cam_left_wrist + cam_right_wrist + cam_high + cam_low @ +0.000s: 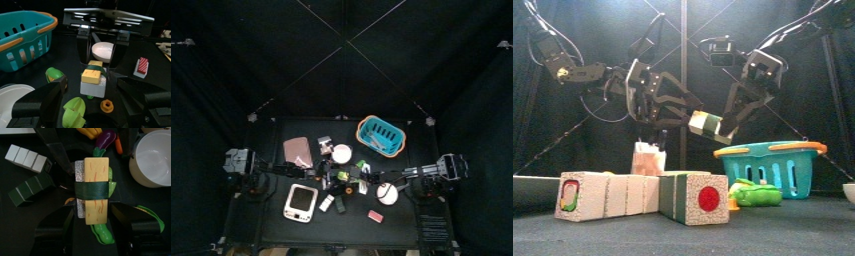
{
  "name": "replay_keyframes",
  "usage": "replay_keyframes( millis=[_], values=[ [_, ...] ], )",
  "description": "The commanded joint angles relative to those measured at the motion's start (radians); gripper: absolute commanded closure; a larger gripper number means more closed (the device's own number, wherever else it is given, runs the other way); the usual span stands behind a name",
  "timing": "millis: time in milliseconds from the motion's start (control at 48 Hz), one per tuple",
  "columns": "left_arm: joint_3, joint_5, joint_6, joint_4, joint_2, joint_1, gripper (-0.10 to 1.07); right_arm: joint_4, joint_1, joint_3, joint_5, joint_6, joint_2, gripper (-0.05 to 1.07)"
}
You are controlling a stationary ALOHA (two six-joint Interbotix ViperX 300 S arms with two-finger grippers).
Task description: Unwrap sushi
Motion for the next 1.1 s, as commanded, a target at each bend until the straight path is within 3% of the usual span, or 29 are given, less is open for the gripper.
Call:
replay_keyframes(
  millis=[0,417,1083],
  values=[
    [-0.026,-0.009,0.0,0.021,0.0,-0.003,-0.01,-0.006,0.003,-0.029,-0.008,0.0,-0.009,0.33],
    [-0.048,-0.009,-0.002,0.071,0.032,-0.008,-0.01,-0.009,0.008,-0.043,-0.008,0.0,0.006,0.33],
    [-0.069,-0.005,-0.003,0.064,0.083,-0.009,-0.01,-0.014,0.014,-0.061,-0.008,-0.002,0.025,0.33]
  ],
)
